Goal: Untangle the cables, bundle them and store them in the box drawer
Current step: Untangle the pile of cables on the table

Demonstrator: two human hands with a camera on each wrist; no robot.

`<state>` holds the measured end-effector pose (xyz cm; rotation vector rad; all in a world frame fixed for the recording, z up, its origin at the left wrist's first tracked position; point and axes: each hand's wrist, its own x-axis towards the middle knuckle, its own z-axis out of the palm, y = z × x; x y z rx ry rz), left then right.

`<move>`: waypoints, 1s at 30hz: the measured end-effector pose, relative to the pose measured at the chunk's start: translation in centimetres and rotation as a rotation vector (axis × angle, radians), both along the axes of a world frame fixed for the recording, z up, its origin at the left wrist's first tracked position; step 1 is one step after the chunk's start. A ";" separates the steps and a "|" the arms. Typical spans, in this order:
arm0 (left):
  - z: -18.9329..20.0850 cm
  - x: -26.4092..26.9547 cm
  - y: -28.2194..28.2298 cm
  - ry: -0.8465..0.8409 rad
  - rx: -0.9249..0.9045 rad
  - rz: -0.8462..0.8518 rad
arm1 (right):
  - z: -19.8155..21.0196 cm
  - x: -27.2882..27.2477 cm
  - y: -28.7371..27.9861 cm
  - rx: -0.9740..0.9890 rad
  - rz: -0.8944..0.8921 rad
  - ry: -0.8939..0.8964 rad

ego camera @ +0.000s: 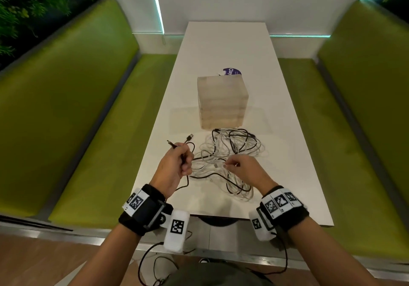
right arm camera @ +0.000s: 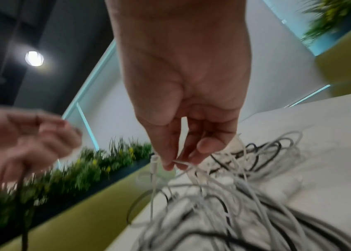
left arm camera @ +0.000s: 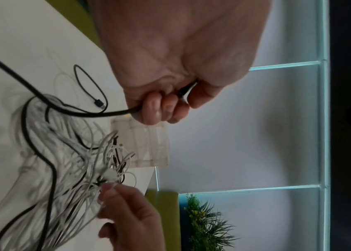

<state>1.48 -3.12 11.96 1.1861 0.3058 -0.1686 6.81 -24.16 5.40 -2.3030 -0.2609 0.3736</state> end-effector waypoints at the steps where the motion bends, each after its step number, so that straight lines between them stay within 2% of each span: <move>1: -0.3 0.1 -0.2 0.015 0.008 -0.010 | 0.8 -0.1 -0.4 0.074 -0.021 0.008; 4: -1.3 0.4 -1.3 0.045 0.037 -0.044 | 2.9 -0.4 -0.8 0.357 -0.057 0.038; 7: -1.8 0.7 -3.0 0.038 0.020 -0.118 | 4.0 -0.4 -0.3 0.526 -0.059 0.003; 11: -1.5 1.1 -4.9 0.011 -0.021 -0.212 | 4.2 -0.6 0.9 0.609 -0.051 -0.003; 16: -0.6 1.5 -5.7 -0.074 -0.104 -0.161 | 4.3 -0.8 1.8 0.660 -0.029 0.033; 18: -0.5 1.6 -5.6 -0.109 -0.088 -0.112 | 4.5 -0.9 1.9 0.570 0.075 0.073; 20: -0.2 1.9 -5.2 -0.130 -0.108 -0.059 | 4.2 -0.8 1.7 0.373 0.198 0.099; 23: 1.0 2.4 -4.0 -0.210 -0.192 0.021 | 2.5 0.0 1.0 0.094 0.300 0.019; 25: 2.2 2.7 -3.0 -0.262 -0.197 0.056 | 1.2 0.8 0.3 0.047 0.294 0.008; 30: 6.2 2.5 -1.3 -0.396 -0.173 0.117 | -0.6 3.6 -1.3 -0.011 0.112 -0.036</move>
